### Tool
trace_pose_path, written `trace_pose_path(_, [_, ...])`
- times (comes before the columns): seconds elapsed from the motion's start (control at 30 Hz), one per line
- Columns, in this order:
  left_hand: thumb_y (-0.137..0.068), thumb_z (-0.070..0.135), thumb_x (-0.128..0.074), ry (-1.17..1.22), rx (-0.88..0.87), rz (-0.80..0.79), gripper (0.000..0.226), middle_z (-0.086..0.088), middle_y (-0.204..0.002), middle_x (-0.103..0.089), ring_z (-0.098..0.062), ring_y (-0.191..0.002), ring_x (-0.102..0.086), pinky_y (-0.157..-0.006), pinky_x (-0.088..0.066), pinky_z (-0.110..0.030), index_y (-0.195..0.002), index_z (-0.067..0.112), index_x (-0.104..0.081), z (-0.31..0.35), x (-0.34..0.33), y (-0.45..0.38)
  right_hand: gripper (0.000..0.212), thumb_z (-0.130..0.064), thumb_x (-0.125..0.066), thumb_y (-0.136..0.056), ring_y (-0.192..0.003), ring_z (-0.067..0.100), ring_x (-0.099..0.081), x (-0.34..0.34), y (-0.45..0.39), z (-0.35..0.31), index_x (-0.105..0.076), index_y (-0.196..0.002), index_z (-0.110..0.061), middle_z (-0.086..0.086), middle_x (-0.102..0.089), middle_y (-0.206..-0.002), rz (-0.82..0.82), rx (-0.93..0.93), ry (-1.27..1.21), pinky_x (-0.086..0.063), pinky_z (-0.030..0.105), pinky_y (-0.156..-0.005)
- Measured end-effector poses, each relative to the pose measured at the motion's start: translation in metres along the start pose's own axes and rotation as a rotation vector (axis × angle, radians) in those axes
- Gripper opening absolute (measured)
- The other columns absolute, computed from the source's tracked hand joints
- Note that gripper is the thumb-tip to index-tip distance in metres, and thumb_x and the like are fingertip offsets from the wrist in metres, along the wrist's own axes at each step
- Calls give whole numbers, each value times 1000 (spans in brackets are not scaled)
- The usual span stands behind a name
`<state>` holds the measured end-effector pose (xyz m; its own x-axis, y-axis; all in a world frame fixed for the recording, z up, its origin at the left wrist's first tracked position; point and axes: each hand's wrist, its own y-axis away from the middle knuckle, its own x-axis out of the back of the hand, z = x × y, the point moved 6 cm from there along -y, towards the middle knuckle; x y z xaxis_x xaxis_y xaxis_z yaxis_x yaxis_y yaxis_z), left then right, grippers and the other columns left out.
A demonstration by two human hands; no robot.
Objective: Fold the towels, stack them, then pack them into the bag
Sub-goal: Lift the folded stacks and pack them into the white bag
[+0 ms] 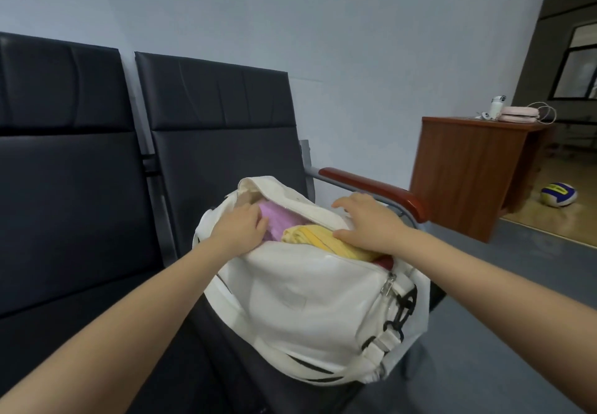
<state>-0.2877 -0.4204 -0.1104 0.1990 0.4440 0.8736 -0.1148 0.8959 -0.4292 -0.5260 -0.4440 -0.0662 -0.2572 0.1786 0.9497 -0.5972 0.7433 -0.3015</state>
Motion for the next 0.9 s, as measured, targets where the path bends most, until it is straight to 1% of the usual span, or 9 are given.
trace_pose_path(0.07, [-100, 35, -39, -54, -104, -77, 33, -7, -100, -55, -19, -90, -42, -79, -40, -36, -76, 14, -47, 13, 1, 11, 50, -49, -67, -81, -114, 18, -45, 9, 16, 4, -50, -122, -26, -2, -47, -116, 83, -37, 66, -44, 36, -86])
trace_pose_path(0.13, [-101, 38, -35, -118, -171, -183, 37, -5, -90, -60, -23, -92, -50, -79, -38, -35, -81, 12, -53, 18, -3, 21, 44, -54, -66, -79, -102, 16, -51, 7, 29, 9, -54, -112, -28, -6, -49, -103, 54, -86, 94, -41, 32, -76])
trace_pose_path(0.27, [-104, 36, -26, -151, -264, -453, 41, 2, -125, -59, -20, -116, -49, -103, -34, -34, -118, 18, -61, 24, -22, 44, 46, -55, -67, -81, -92, 16, -57, -2, 42, 16, -61, -116, -26, -5, -55, -98, -48, -180, -13, -49, 33, -81])
trace_pose_path(0.37, [-103, 34, -28, -136, -197, -506, 39, -2, -111, -61, -21, -106, -51, -99, -34, -34, -99, 14, -61, 21, -24, 56, 40, -48, -63, -88, -97, 20, -60, -2, 46, 15, -63, -119, -22, 0, -59, -104, -51, -166, 23, -49, 32, -83])
trace_pose_path(0.43, [-101, 33, -35, 91, -110, -407, 33, -3, -88, -57, -21, -88, -51, -87, -39, -35, -78, 14, -49, 16, -9, 54, 22, -34, -52, -95, -90, 24, -60, -5, 46, 8, -65, -101, -17, 3, -58, -99, -42, -97, 170, -48, 33, -75])
trace_pose_path(0.5, [-100, 31, -40, 368, -37, -157, 31, -2, -79, -51, -19, -80, -49, -80, -42, -36, -76, 12, -46, 14, 22, 47, 19, -20, -44, -96, -83, 28, -59, 0, 43, 3, -54, -80, -14, 8, -59, -91, 42, -62, 242, -47, 36, -70])
trace_pose_path(0.63, [-99, 23, -44, 511, -50, 248, 30, -12, -79, -52, -26, -78, -47, -73, -39, -38, -78, 0, -47, 40, 72, 22, 32, -16, -50, -94, -67, 25, -54, 51, 27, 29, -59, -66, -5, 10, -63, -69, 378, -191, -162, -35, 33, -58])
trace_pose_path(0.8, [-97, 15, -41, 457, -87, 354, 29, -12, -74, -49, -30, -76, -45, -73, -37, -39, -72, 1, -44, 70, 64, -22, 42, -15, -58, -93, -55, 7, -48, 67, 14, 49, -52, -52, -21, -6, -51, -49, 420, -209, -510, -34, 26, -57])
trace_pose_path(0.9, [-96, 19, -38, 412, -159, 406, 23, 2, -82, -50, -22, -82, -46, -81, -36, -37, -78, 10, -50, 76, 39, -44, 29, -13, -59, -92, -62, 0, -51, 41, 9, 44, -67, -66, -5, -4, -62, -59, 357, -168, -713, -38, 18, -63])
